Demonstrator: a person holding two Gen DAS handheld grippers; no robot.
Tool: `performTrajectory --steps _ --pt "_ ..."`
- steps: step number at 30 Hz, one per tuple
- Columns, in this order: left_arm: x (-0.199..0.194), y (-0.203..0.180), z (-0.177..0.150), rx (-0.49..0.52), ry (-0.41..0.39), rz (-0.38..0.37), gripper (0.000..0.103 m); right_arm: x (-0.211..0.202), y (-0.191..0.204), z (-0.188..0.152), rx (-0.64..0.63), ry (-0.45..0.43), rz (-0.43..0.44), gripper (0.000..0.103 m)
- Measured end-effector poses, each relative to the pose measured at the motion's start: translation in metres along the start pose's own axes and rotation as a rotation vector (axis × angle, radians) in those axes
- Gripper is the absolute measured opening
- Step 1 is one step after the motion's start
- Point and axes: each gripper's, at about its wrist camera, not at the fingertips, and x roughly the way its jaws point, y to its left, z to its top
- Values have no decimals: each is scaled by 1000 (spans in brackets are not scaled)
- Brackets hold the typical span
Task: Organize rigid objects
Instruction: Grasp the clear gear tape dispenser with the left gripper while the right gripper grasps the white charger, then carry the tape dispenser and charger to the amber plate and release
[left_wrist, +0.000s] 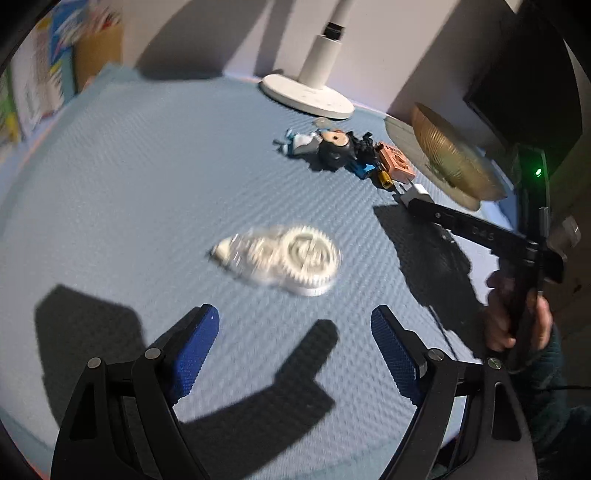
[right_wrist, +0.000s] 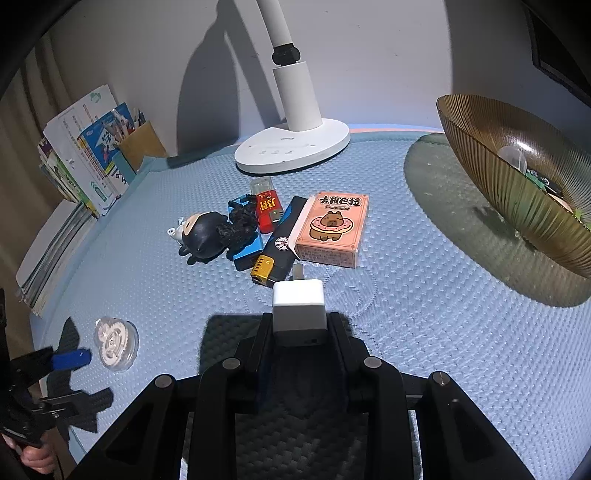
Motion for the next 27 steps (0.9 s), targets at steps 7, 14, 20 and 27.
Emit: performTrajectory --steps 7,14,20,27 --pt "39 -30 43 120 14 -27 84 0 -2 0 6 0 6 27" --pt "41 -44 36 172 8 87 84 0 -5 0 9 -2 11 27" --pt "39 -44 27 67 -25 171 83 0 3 0 -29 -8 -31 27" --pt "28 -55 19 126 -86 145 46 -25 5 -19 -11 -22 12 26"
